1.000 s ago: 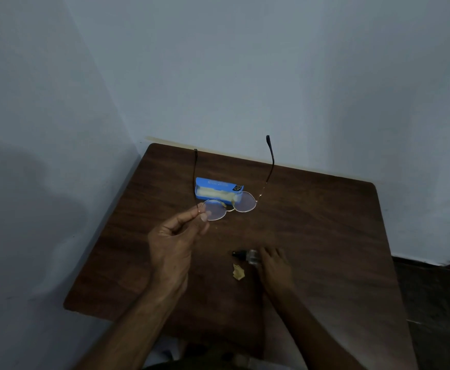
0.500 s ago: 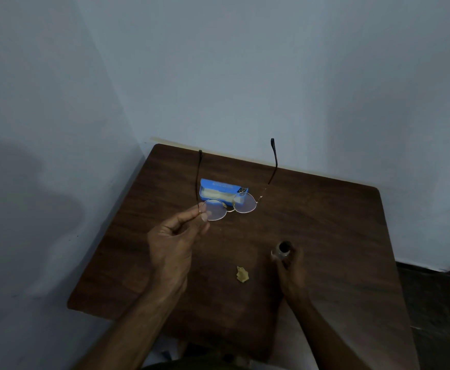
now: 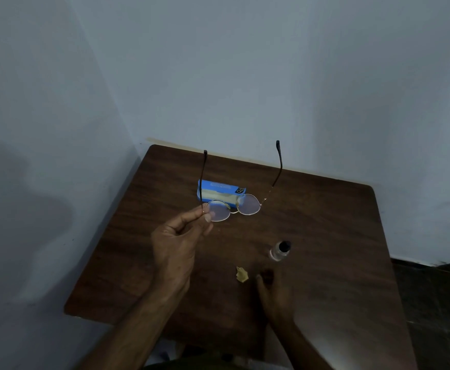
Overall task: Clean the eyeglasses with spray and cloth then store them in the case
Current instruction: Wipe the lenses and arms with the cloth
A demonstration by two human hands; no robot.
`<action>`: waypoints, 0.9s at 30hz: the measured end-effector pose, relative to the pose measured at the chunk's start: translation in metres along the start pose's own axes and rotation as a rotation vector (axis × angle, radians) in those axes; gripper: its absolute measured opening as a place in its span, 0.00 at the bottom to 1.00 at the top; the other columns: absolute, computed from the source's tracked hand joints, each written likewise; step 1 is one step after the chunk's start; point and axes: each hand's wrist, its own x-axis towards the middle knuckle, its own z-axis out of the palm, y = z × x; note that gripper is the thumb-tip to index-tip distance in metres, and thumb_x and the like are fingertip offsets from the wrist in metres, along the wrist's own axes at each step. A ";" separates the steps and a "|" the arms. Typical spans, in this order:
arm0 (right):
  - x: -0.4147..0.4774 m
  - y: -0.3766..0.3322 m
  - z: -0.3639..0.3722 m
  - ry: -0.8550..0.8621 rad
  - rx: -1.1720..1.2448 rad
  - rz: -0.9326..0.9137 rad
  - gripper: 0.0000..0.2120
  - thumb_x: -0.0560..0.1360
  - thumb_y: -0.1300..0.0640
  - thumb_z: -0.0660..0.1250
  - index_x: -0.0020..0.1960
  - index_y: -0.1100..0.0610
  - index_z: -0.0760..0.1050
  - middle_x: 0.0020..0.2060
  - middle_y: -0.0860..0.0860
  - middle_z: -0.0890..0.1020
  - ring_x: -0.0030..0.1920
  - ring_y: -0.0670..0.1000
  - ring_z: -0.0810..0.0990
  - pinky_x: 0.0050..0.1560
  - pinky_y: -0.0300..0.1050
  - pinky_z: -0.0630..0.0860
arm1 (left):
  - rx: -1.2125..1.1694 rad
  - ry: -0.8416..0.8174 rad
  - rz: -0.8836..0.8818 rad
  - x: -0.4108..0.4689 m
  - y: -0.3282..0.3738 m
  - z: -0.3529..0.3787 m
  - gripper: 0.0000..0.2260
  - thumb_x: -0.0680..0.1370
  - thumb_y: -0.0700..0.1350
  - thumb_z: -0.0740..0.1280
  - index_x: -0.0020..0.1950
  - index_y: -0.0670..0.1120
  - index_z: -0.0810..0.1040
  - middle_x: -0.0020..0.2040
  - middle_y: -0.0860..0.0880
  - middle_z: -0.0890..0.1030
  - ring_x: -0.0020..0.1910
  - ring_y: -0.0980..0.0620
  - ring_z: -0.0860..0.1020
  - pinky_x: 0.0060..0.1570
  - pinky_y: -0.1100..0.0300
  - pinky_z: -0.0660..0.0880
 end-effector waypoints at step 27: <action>-0.046 -0.259 -0.078 0.194 -0.152 -0.698 0.05 0.77 0.57 0.75 0.51 0.57 0.83 0.56 0.52 0.80 0.55 0.51 0.81 0.49 0.50 0.82 | 0.265 -0.062 0.125 -0.004 0.006 -0.016 0.12 0.74 0.35 0.78 0.57 0.43 0.88 0.54 0.53 0.90 0.57 0.54 0.87 0.59 0.54 0.84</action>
